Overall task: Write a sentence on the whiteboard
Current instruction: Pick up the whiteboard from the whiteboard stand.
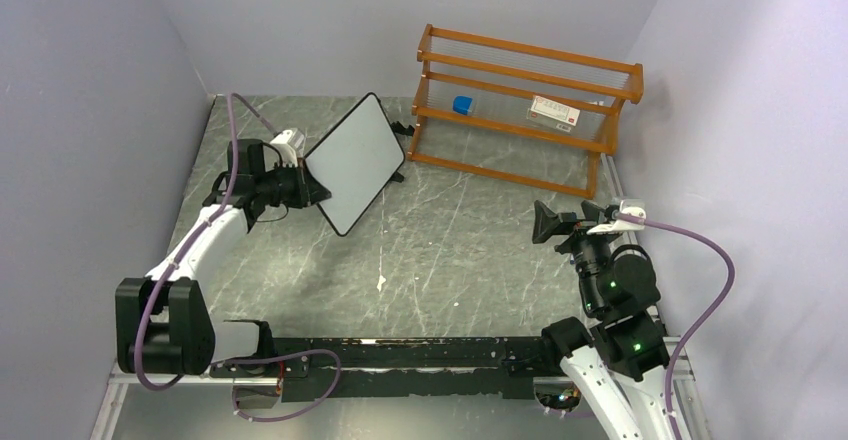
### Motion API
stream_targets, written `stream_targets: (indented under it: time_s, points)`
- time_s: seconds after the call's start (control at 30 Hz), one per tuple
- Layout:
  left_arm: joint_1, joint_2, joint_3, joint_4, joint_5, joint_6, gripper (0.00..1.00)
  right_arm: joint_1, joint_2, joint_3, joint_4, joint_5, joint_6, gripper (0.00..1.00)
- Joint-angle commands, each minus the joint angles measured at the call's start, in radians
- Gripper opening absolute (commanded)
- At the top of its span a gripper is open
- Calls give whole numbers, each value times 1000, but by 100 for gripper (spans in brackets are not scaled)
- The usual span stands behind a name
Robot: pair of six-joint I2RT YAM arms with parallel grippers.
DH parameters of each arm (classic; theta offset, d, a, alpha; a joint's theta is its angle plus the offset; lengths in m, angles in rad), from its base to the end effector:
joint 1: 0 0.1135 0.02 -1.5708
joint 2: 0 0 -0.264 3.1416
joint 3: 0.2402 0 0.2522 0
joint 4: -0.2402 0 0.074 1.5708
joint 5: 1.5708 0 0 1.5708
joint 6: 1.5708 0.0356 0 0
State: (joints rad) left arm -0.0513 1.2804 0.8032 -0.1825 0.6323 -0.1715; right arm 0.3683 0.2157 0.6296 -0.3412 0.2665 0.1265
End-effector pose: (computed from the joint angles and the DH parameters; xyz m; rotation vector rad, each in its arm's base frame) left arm 0.2693 -0.0349 0.2443 0.2173 2.1919 -0.8255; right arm 0.0690 0.0166 0.3313 0.0335 1.5035 0.1986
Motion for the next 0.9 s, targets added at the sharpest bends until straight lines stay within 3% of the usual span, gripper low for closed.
stream_targets:
  time_s: [0.0,0.13,0.3,0.6,0.87]
  points:
    - [2,-36,52,-158,-23,24,5,1,9,0,16,-19,-11,100]
    - [2,-77,68,-316,-94,44,5,1,15,-5,20,-18,-11,100]
    - [11,-145,75,-339,-100,23,5,3,29,-2,21,-38,-14,100]
    - [15,-267,47,-36,-27,-115,5,3,31,3,13,-47,-14,100]
    - [15,-257,101,-51,-13,-73,5,3,45,7,12,-52,-13,100]
